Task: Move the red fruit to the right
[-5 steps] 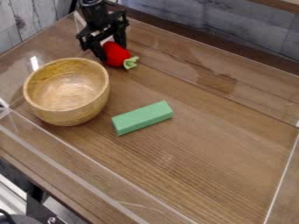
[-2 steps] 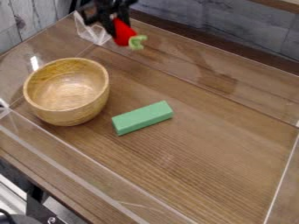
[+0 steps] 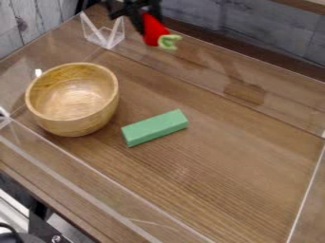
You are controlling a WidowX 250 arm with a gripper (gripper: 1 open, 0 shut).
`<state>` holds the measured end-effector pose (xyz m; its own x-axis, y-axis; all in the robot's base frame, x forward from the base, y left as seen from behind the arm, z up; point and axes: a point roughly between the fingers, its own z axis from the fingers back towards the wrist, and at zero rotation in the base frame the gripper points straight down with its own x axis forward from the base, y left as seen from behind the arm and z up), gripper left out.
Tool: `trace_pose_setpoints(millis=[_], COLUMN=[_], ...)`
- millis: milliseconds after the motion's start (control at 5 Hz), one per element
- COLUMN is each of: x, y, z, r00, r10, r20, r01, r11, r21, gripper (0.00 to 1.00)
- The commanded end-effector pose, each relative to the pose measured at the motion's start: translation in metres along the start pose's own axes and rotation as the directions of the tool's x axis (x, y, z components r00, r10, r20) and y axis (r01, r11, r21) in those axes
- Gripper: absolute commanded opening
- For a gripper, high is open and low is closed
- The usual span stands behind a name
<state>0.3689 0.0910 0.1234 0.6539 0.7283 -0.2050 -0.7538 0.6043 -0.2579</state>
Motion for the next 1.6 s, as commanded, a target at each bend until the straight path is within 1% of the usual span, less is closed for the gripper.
trace_pose_setpoints(millis=[0,200,600,800,1000,1200,1400], x=[-0.021,-0.031,-0.005,-0.006,-0.011,-0.015,-0.02], y=[-0.019,-0.028,-0.014,-0.012,-0.013,-0.016,-0.02], z=[0.014,-0.003,0.006,0.0,-0.01,-0.011,-0.008], r00=[0.994,0.989,0.989,0.989,0.987,0.985,0.977], r10=[-0.084,-0.126,-0.106,-0.051,-0.006,-0.088,-0.168], r20=[0.074,0.084,0.107,0.135,0.162,0.148,0.13], r01=[0.086,0.126,0.107,0.054,0.009,0.09,0.168], r11=[0.996,0.992,0.994,0.998,1.0,0.996,0.986], r21=[-0.018,-0.001,-0.006,-0.016,-0.021,-0.004,0.008], gripper=[0.0,0.0,0.0,0.0,0.0,0.0,0.0])
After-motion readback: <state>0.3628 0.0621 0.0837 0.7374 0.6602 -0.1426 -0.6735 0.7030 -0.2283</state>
